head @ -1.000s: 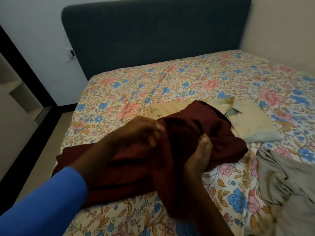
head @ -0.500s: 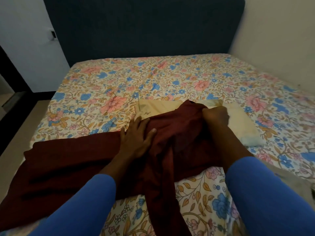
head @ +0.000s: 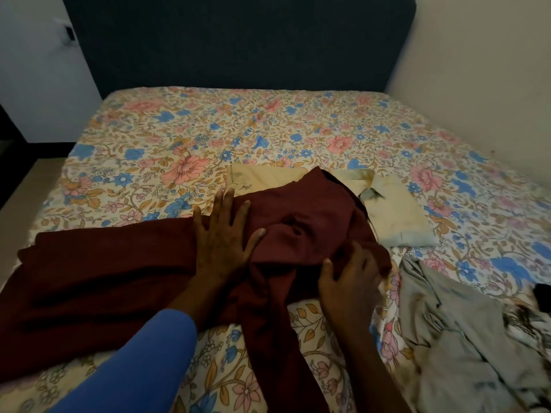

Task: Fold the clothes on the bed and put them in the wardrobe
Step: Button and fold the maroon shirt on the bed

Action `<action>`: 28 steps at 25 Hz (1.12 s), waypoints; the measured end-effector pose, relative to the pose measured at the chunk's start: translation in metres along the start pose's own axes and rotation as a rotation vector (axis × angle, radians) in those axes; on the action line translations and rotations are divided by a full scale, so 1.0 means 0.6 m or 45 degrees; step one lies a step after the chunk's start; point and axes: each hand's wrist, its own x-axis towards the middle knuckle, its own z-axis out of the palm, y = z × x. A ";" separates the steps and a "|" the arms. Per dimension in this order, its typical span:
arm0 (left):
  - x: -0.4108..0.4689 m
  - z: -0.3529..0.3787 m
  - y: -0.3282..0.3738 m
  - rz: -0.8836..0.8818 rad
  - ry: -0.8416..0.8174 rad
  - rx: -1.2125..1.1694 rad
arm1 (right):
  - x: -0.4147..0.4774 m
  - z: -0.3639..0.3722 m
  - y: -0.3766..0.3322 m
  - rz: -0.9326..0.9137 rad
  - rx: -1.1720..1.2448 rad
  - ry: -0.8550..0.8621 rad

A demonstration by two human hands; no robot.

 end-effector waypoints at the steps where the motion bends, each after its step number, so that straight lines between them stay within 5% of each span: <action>1: -0.018 -0.015 0.016 -0.032 0.076 -0.071 | -0.017 -0.003 -0.005 -0.030 0.113 0.038; 3: -0.076 -0.043 0.061 -0.175 0.091 -0.305 | -0.020 -0.009 -0.023 -0.059 0.357 0.016; 6: -0.144 -0.074 0.112 -0.484 -0.212 -0.666 | -0.003 -0.010 -0.059 0.357 0.969 -0.211; 9: -0.178 -0.098 0.142 -0.205 -0.241 -0.707 | -0.003 -0.015 -0.071 0.817 1.528 -0.473; 12: -0.224 -0.116 0.153 -0.033 -0.197 -0.814 | -0.001 -0.022 -0.070 0.961 1.687 -0.337; 16: -0.251 -0.153 0.139 -0.376 -0.463 -0.717 | 0.004 -0.039 -0.052 0.936 1.756 -0.029; 21: -0.221 -0.200 0.134 -0.439 -0.393 -0.949 | -0.027 -0.053 -0.061 0.939 1.605 -0.384; 26: -0.190 -0.214 0.150 -1.306 -0.601 -2.020 | -0.046 -0.060 -0.052 0.985 1.728 -0.798; 28: -0.190 -0.203 0.152 -1.437 -0.578 -2.058 | -0.053 -0.064 -0.055 0.979 1.847 -0.863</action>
